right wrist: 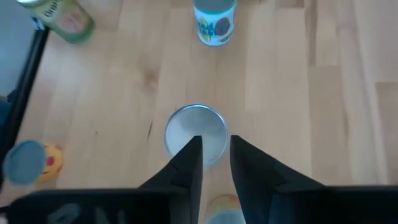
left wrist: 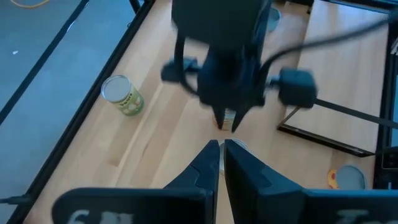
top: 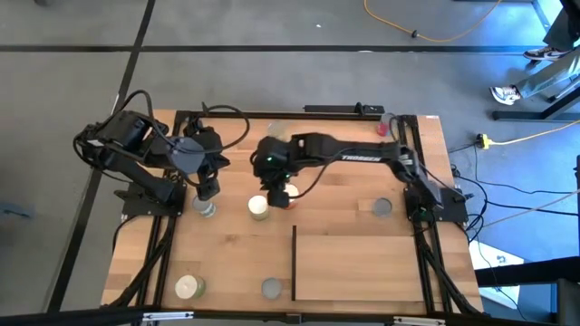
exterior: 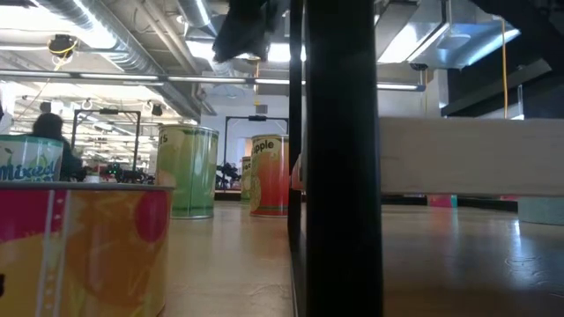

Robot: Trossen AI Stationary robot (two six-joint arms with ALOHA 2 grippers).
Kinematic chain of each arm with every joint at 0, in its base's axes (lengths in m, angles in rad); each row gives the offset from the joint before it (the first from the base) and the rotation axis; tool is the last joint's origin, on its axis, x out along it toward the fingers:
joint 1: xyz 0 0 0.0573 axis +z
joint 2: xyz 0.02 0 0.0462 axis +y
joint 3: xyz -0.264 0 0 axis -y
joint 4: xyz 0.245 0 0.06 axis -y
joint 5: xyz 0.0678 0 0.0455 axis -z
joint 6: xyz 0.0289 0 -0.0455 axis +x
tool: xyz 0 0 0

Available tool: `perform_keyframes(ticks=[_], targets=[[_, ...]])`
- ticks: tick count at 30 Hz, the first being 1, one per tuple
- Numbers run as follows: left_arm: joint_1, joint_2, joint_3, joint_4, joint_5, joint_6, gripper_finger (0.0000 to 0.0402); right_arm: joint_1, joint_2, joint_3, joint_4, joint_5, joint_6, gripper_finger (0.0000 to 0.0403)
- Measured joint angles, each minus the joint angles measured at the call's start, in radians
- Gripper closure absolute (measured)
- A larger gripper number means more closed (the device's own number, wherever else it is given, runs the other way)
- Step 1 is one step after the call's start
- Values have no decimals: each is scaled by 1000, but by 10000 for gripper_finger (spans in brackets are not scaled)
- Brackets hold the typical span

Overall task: Pick and place cans onto a shelf
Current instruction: Put the left canned pears on the shelf

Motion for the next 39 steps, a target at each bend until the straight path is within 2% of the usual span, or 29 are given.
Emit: perform_keyframes(ticks=[16, 39], targets=[[0, 0, 0, 0, 0, 41, 385, 0, 129, 0, 45, 0, 157, 318], [0, 1, 0, 0, 0, 43, 385, -3, 134, -75, 82, -26, 184, 318]])
